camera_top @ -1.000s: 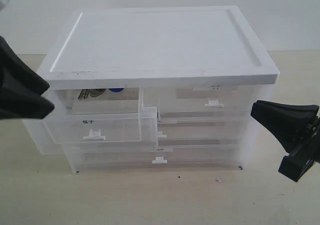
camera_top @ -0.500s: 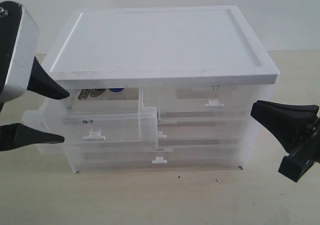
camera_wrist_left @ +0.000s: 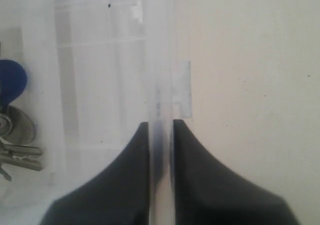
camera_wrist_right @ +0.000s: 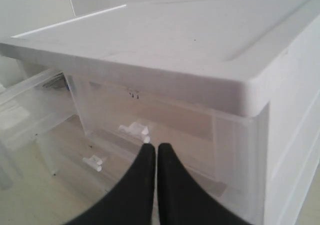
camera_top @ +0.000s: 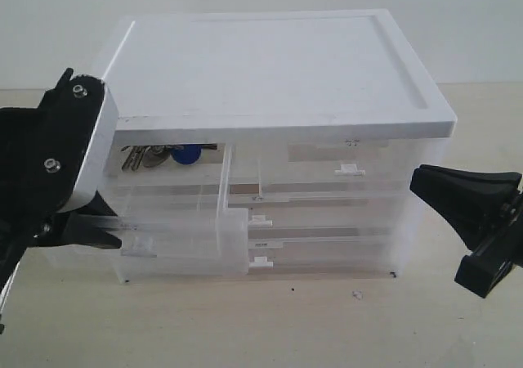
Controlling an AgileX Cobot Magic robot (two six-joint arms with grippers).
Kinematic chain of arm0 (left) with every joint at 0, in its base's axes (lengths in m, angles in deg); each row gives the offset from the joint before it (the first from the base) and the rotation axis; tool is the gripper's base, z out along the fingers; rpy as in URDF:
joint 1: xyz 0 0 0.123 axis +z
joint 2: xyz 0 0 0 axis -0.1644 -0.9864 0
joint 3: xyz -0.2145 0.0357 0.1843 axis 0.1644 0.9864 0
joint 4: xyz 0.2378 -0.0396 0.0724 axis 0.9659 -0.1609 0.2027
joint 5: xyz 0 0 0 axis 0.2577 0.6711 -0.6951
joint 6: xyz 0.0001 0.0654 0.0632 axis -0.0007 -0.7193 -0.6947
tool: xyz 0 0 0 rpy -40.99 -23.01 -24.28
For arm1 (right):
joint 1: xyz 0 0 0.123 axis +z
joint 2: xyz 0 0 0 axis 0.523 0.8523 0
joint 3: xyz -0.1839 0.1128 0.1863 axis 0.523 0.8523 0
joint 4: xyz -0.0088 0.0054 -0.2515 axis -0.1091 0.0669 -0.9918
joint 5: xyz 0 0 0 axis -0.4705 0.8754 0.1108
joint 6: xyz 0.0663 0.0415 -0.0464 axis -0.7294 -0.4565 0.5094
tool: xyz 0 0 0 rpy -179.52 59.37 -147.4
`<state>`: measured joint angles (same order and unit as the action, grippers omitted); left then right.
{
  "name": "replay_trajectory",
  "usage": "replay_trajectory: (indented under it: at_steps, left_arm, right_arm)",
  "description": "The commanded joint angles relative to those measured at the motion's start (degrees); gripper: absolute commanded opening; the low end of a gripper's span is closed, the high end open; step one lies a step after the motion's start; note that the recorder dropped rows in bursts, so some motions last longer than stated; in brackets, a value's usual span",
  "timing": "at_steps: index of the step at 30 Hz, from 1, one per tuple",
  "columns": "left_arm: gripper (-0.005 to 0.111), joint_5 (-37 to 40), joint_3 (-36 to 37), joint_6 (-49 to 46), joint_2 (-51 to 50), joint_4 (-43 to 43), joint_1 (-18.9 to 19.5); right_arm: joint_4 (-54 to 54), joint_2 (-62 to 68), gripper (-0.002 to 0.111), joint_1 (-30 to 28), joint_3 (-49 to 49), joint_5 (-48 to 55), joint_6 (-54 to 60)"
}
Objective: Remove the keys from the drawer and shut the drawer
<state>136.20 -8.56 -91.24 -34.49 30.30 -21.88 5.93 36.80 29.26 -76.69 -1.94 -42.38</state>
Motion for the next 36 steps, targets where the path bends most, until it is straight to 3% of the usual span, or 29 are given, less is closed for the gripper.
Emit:
replay_trajectory:
  at_steps: [1,15,18,22,24,32,36]
  left_arm:
    - [0.004,2.8,-0.4,-1.5,3.4,-1.8,0.1]
    - [0.005,7.8,0.1,0.4,6.5,-14.5,0.1]
    - [0.018,7.8,1.3,0.4,6.5,-15.2,0.1]
    - [0.052,7.5,3.0,0.4,6.5,-15.2,0.1]
    - [0.061,6.9,3.0,2.6,6.5,-15.2,0.1]
    - [0.057,5.7,2.4,2.6,7.7,-21.8,0.1]
    - [0.057,0.0,0.7,2.8,10.0,-27.9,0.1]
  right_arm:
    - [-0.1,0.0,0.0,0.1,-0.2,-0.4,0.3]
    - [-0.2,0.0,0.0,0.1,-0.2,-0.5,0.2]
    - [-0.2,0.0,0.0,0.1,-0.2,-0.5,0.2]
    - [-0.2,0.0,0.0,0.1,-0.2,-0.5,0.2]
    - [-0.2,0.0,0.0,0.1,-0.2,-0.5,0.2]
    - [3.9,0.0,0.0,0.1,-0.2,-0.2,1.4]
    - [4.3,0.0,0.0,0.1,-0.2,0.1,1.8]
